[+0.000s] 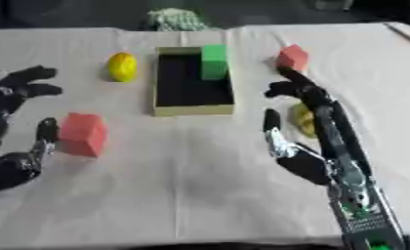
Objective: Pick up objects on the table and place them in the box.
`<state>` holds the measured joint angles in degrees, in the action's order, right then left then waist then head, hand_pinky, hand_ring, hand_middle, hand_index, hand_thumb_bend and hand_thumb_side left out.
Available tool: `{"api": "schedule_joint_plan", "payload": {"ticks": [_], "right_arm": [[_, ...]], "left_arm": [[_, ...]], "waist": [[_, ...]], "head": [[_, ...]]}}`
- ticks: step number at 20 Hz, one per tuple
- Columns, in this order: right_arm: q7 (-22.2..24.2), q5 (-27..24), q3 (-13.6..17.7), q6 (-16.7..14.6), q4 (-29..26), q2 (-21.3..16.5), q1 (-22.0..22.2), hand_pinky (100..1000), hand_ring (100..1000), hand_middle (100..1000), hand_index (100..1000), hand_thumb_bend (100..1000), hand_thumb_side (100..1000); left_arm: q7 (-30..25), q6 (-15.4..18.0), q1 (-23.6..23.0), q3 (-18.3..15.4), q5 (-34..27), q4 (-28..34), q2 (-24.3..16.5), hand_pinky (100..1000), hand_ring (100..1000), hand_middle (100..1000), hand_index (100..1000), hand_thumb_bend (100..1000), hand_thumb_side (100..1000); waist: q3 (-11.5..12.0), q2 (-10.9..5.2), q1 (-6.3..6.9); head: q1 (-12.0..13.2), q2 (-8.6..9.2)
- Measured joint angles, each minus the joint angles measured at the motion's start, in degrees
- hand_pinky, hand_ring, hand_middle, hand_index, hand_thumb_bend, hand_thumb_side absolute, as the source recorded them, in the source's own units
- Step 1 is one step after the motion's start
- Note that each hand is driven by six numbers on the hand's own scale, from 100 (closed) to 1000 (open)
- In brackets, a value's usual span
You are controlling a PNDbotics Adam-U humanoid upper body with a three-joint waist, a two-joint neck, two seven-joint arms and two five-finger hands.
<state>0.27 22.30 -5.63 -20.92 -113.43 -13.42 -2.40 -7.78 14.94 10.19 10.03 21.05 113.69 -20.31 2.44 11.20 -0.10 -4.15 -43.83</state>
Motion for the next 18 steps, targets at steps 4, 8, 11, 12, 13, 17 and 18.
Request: {"api": "schedule_joint_plan", "payload": {"ticks": [4, 8, 11, 12, 13, 17, 18], "right_arm": [[0.09, 0.15, 0.05, 0.09, 0.00, -0.01, 0.33, 810, 795, 640, 938, 100, 428], [0.22, 0.24, 0.22, 0.22, 0.00, -0.13, 0.43, 810, 795, 640, 938, 100, 428], [0.24, 0.28, 0.28, 0.24, 0.00, -0.52, 0.44, 810, 795, 640, 938, 100, 428], [0.25, 0.30, 0.28, 0.25, 0.00, -0.54, 0.45, 810, 795, 640, 938, 100, 428], [0.25, 0.30, 0.28, 0.25, 0.00, -0.58, 0.45, 810, 795, 640, 938, 100, 428], [0.26, 0.31, 0.27, 0.26, 0.00, -0.67, 0.45, 810, 796, 640, 938, 100, 427], [0.28, 0.31, 0.25, 0.26, 0.00, -0.67, 0.44, 810, 796, 640, 938, 100, 427]], "left_arm": [[-2.32, 0.18, 0.53, 0.35, 1.56, 0.00, -4.87, 846, 785, 843, 960, 100, 250], [-5.58, 0.21, 1.86, 1.77, 4.45, 0.00, -10.19, 841, 786, 840, 960, 100, 246], [-8.07, -0.19, 3.31, 3.39, 6.91, 0.00, -14.16, 835, 785, 836, 961, 100, 275], [-8.90, -0.51, 3.88, 4.04, 7.69, 0.00, -15.48, 833, 784, 834, 961, 100, 282], [-9.73, -0.96, 4.49, 4.68, 8.51, 0.00, -16.80, 830, 783, 832, 960, 100, 297], [-15.29, -2.66, 7.91, 6.03, 11.61, 0.01, -25.20, 822, 774, 814, 949, 117, 353], [-17.48, -2.79, 9.07, 6.02, 11.92, 0.01, -27.69, 821, 773, 810, 948, 134, 362]], "waist": [[-0.20, 0.00, 0.69], [-0.39, -0.02, 1.37], [-0.57, -0.03, 1.74], [-0.62, -0.03, 1.85], [-0.64, -0.03, 1.96], [-1.34, -0.03, 1.73], [-1.39, -0.03, 1.53]], "head": [[-0.05, 0.00], [-0.34, 0.00], [-0.47, 0.01], [-0.49, 0.01], [-0.52, 0.01], [-0.43, 0.03], [-0.36, 0.03]]}}
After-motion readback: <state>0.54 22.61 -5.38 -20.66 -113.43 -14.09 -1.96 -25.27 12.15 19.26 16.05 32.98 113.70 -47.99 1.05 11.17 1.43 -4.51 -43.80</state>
